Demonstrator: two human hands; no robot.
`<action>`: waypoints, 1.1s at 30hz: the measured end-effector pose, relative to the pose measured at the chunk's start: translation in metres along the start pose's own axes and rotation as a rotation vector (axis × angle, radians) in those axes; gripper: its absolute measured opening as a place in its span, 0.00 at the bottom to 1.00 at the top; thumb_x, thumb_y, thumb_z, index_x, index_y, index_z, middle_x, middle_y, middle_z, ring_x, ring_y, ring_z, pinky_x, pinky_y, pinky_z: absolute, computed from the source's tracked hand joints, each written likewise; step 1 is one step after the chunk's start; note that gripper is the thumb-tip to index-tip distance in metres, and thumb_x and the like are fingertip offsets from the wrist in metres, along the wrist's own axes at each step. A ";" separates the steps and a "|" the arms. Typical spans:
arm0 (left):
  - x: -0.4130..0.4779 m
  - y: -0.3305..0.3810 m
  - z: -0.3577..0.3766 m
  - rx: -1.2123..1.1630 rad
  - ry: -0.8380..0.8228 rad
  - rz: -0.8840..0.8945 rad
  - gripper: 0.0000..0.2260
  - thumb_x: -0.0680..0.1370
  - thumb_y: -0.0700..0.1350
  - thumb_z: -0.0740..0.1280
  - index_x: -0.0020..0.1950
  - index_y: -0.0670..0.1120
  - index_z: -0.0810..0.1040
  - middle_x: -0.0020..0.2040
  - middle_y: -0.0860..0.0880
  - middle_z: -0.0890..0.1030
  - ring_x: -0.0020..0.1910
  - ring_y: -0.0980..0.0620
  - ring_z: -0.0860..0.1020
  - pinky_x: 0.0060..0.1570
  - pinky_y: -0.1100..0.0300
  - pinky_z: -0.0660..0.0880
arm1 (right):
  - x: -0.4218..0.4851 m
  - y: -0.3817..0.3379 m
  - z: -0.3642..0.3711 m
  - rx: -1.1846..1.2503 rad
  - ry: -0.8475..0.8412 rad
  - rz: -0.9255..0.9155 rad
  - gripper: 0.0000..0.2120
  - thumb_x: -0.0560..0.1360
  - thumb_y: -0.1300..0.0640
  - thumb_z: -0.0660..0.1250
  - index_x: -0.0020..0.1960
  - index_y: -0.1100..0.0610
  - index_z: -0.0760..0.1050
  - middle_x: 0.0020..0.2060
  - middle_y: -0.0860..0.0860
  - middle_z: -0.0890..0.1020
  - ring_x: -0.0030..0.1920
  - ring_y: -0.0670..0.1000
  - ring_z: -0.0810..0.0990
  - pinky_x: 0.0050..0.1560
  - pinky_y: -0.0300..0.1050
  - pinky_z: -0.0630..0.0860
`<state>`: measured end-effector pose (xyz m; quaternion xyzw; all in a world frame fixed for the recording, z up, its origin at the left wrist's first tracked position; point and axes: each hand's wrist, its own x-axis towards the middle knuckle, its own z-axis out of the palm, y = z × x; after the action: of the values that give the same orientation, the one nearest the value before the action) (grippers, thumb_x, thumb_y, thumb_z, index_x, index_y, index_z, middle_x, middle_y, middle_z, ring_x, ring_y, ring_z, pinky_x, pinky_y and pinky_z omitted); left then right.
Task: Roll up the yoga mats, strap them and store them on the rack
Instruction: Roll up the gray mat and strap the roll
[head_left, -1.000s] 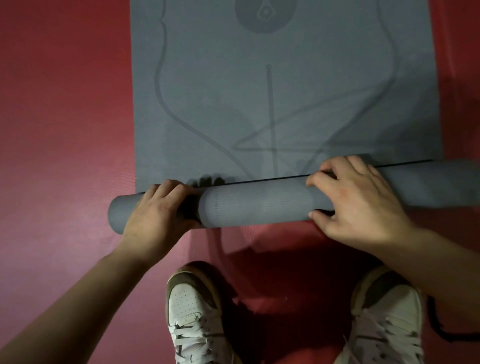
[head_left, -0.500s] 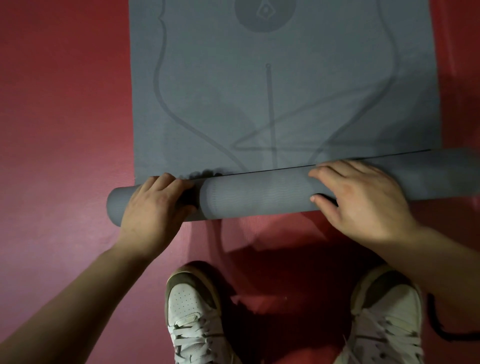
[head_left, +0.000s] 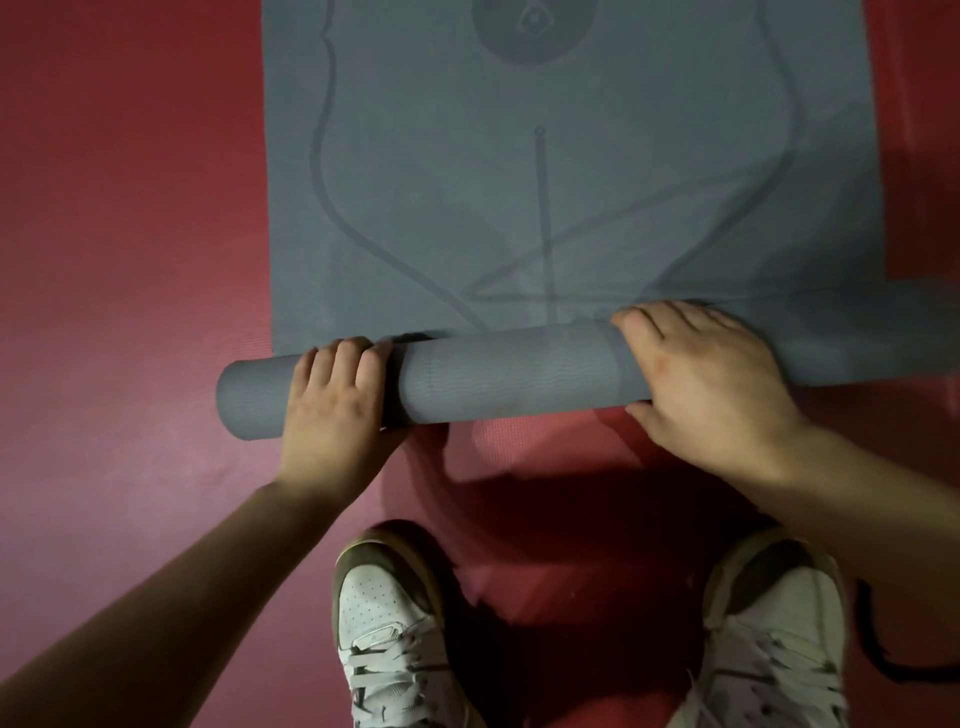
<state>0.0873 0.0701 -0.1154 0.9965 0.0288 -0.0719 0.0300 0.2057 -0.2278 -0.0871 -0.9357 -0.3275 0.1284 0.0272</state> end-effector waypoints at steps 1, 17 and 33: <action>0.000 -0.002 -0.001 -0.016 0.006 0.013 0.33 0.65 0.53 0.80 0.64 0.39 0.74 0.54 0.41 0.76 0.52 0.38 0.74 0.58 0.43 0.70 | 0.001 0.000 -0.001 0.000 -0.011 0.006 0.32 0.58 0.54 0.78 0.59 0.57 0.73 0.51 0.54 0.79 0.52 0.60 0.78 0.55 0.54 0.75; -0.034 0.005 -0.006 -0.243 -0.143 0.049 0.37 0.55 0.52 0.84 0.58 0.48 0.71 0.52 0.48 0.76 0.49 0.43 0.75 0.50 0.48 0.73 | -0.030 -0.012 -0.010 0.038 -0.262 0.124 0.28 0.59 0.51 0.74 0.58 0.49 0.72 0.54 0.49 0.74 0.57 0.55 0.72 0.51 0.50 0.75; -0.026 0.005 -0.016 -0.273 -0.090 0.008 0.31 0.60 0.51 0.83 0.59 0.44 0.78 0.52 0.46 0.77 0.49 0.41 0.76 0.48 0.44 0.74 | -0.019 -0.011 -0.021 0.069 -0.218 0.136 0.26 0.63 0.54 0.75 0.60 0.47 0.72 0.55 0.48 0.73 0.57 0.55 0.72 0.52 0.51 0.76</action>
<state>0.0637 0.0650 -0.0955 0.9790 0.0330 -0.1120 0.1670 0.1901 -0.2302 -0.0607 -0.9348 -0.2597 0.2420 0.0149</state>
